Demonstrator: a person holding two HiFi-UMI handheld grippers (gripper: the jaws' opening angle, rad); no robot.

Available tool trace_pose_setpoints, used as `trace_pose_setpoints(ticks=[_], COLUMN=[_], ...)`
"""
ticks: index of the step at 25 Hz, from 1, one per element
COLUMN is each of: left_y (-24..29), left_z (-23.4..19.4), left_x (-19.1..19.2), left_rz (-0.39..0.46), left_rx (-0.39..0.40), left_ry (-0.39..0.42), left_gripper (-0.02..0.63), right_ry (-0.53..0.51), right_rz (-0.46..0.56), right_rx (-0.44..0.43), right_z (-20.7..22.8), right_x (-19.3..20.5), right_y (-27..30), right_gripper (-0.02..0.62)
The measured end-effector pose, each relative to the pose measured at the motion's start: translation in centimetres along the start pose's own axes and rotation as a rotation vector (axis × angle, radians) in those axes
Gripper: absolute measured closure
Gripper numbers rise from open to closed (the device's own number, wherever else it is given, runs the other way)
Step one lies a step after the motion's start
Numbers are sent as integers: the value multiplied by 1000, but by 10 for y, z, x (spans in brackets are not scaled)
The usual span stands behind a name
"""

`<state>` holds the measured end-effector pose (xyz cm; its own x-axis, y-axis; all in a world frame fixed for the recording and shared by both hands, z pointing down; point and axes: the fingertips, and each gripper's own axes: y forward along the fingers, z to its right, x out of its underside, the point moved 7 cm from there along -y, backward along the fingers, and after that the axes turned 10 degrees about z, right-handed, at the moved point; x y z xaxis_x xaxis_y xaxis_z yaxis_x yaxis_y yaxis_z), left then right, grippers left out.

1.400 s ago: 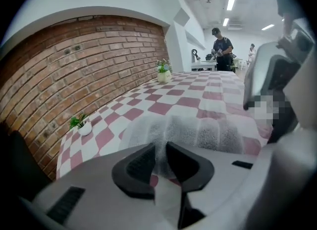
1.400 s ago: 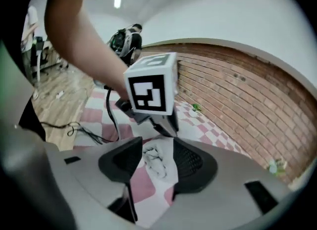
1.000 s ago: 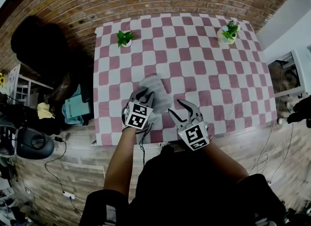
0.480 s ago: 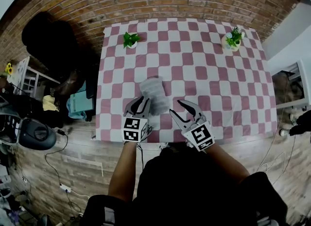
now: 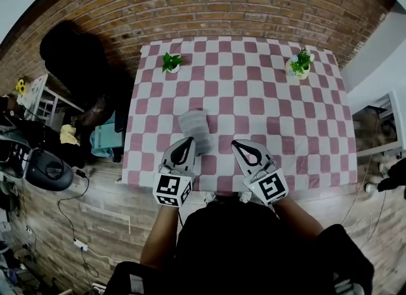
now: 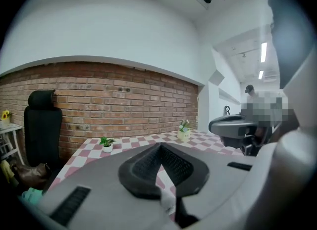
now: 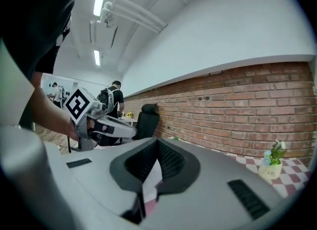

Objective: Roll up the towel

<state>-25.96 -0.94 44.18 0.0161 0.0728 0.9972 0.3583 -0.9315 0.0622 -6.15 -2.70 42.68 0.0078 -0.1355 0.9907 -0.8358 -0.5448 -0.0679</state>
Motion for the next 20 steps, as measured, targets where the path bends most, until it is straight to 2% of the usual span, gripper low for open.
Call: trace_pose_setpoints(ticks=[5, 12, 20], left_y=[9, 20, 34], left_z=[29, 46, 64], left_x=[-18, -42, -44], left_rz=[25, 48, 27], left_rx=[62, 85, 118], left_ry=[37, 77, 103], left_gripper=[614, 612, 612], right_ry=[18, 9, 40], right_rz=[48, 120, 106], right_rx=[36, 64, 103], right_z=[19, 36, 49], right_x=[-13, -32, -23], right_y=[-12, -14, -24], right_gripper=[597, 597, 597])
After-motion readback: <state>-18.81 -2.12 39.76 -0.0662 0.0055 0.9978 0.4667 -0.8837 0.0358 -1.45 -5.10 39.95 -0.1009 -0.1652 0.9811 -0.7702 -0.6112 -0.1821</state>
